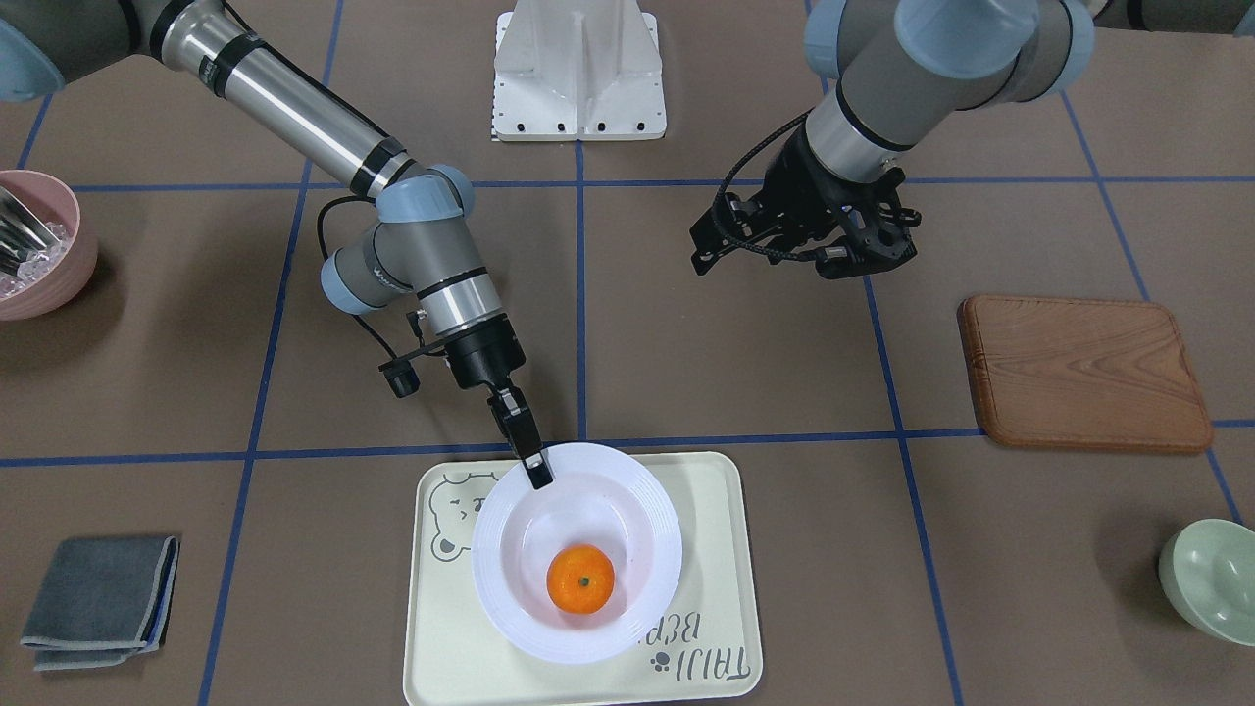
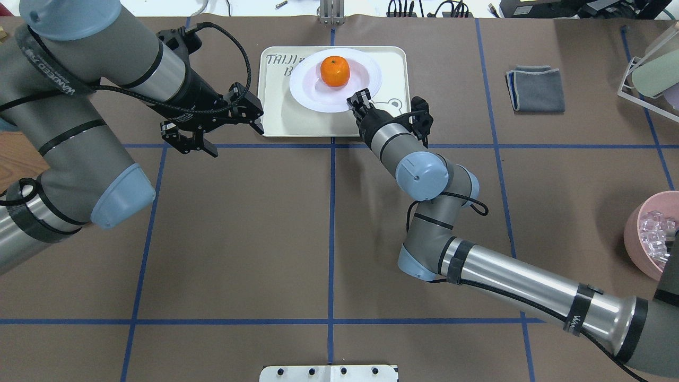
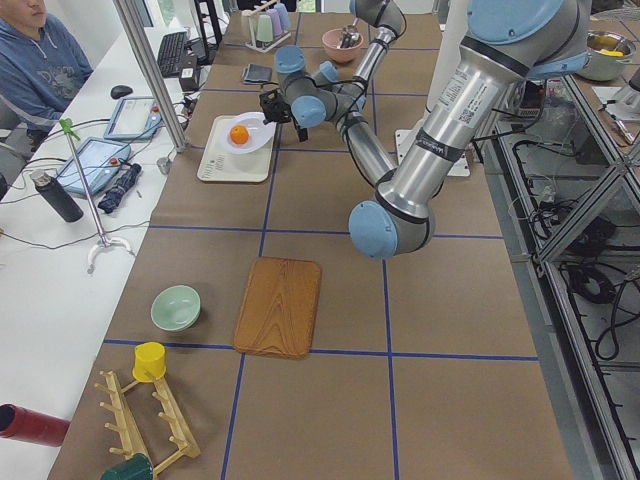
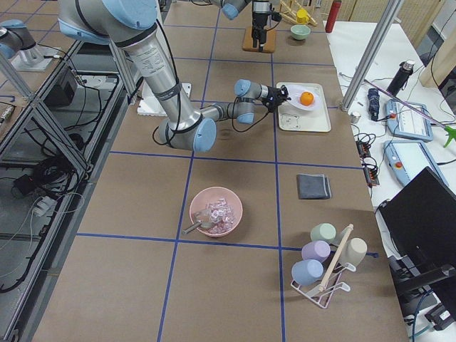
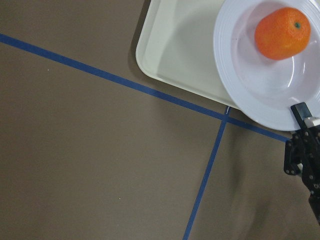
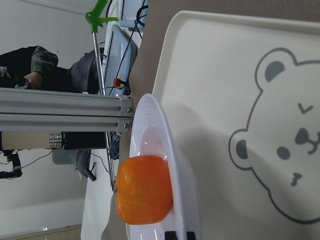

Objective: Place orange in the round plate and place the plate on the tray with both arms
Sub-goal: 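Slide the plate with the orange onto the bear tray using the right gripper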

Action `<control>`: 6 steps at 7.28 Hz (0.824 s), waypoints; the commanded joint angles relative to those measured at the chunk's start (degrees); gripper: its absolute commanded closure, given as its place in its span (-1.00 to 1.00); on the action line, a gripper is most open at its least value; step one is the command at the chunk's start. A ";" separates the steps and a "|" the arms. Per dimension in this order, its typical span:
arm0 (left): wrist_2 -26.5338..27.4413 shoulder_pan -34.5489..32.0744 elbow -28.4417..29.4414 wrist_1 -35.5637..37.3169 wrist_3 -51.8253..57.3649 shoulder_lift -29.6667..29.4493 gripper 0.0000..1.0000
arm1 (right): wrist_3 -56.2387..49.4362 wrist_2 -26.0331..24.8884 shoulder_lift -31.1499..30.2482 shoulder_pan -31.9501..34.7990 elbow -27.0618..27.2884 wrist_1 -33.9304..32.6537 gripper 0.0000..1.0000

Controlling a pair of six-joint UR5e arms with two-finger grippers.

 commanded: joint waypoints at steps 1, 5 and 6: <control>0.18 0.20 -0.01 -0.03 0.00 0.57 -0.96 | 3.04 -1.42 2.55 0.19 -3.47 -2.38 -0.16; 0.44 0.47 0.25 -0.03 0.00 0.57 -0.96 | -0.01 0.93 -8.54 -1.12 15.24 -2.65 -1.00; 0.53 0.47 0.34 -0.03 0.00 0.66 -0.96 | -1.60 3.56 -12.34 -1.65 20.73 -2.65 -1.00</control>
